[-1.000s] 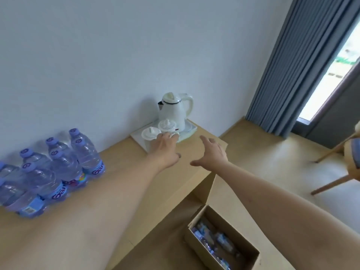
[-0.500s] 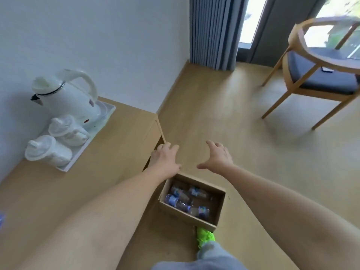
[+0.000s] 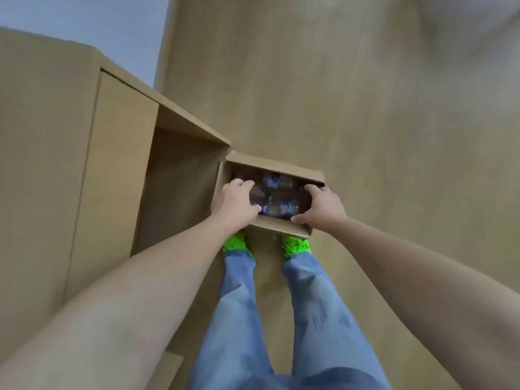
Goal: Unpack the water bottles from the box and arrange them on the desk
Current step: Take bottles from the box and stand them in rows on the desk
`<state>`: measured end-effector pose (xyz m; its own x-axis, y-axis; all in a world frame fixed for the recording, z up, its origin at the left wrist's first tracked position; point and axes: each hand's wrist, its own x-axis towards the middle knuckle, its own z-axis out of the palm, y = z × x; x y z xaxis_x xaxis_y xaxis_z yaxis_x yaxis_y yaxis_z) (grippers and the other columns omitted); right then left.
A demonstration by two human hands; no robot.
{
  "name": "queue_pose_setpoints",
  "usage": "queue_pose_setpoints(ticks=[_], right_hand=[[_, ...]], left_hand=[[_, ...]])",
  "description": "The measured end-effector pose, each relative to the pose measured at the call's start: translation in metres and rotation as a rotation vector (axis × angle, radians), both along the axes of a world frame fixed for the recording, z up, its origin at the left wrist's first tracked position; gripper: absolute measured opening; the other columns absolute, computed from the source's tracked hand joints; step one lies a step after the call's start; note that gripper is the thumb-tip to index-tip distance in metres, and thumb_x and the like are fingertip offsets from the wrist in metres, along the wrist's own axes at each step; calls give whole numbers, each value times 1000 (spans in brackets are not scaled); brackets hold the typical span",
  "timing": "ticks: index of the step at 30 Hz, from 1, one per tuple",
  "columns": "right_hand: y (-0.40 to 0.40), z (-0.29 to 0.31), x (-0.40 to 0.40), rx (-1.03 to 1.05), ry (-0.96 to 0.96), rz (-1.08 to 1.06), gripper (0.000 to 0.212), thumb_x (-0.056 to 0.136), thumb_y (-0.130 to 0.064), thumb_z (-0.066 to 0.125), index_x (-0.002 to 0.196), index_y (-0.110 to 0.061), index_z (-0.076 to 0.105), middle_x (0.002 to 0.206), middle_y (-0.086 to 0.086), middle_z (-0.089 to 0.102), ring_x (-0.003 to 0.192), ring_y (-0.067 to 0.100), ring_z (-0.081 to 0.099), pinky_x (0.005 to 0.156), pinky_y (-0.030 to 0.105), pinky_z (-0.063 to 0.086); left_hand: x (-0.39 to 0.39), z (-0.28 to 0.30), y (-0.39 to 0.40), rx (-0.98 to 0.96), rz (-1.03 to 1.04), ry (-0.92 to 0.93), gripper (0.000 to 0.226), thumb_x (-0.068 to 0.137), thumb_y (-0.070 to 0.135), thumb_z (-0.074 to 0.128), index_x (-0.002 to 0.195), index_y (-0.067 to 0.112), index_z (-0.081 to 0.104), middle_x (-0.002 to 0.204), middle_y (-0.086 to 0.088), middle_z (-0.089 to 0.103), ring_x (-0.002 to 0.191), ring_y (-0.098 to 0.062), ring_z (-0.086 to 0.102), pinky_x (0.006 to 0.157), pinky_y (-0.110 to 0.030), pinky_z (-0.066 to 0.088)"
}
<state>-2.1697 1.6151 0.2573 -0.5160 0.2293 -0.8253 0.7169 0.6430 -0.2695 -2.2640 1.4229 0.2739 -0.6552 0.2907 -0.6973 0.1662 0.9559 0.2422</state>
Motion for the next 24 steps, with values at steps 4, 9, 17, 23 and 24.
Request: queue_pose_setpoints(ticks=[4,9,17,23,24], right_hand=[[-18,-98,6,-12,-63,12,93,67,-49,82,145,-26,37,133,12,47,122,34,47,98,43,47],[-46,-228,21,4,-171,50,82,71,-36,79,141,-24,39,128,14,48,118,36,47,96,46,46],[-85,-390,24,66,-116,194,69,72,-28,67,136,-22,42,126,13,47,120,37,43,97,51,39],[-98,-455,27,129,-113,485,61,71,-19,62,130,-19,46,124,14,52,121,37,44,103,65,26],[-101,-462,28,136,-105,502,60,73,-17,60,131,-19,45,126,14,51,122,37,43,104,68,23]], left_hand=[[6,-102,-13,-39,12,-90,61,76,37,73,132,23,51,134,-4,49,123,-29,47,100,-42,44],[15,-236,-33,-60,-76,-169,63,77,38,72,133,23,51,131,-4,49,121,-29,47,97,-43,45],[17,-388,-64,-60,-379,-117,60,81,23,68,137,15,47,137,-7,47,126,-31,38,103,-46,40],[23,-438,-70,-55,-648,-83,62,78,9,58,138,18,45,138,-7,44,124,-34,37,108,-50,31],[25,-443,-69,-68,-650,-77,62,78,10,58,138,20,45,139,-7,42,125,-35,36,108,-52,30]])
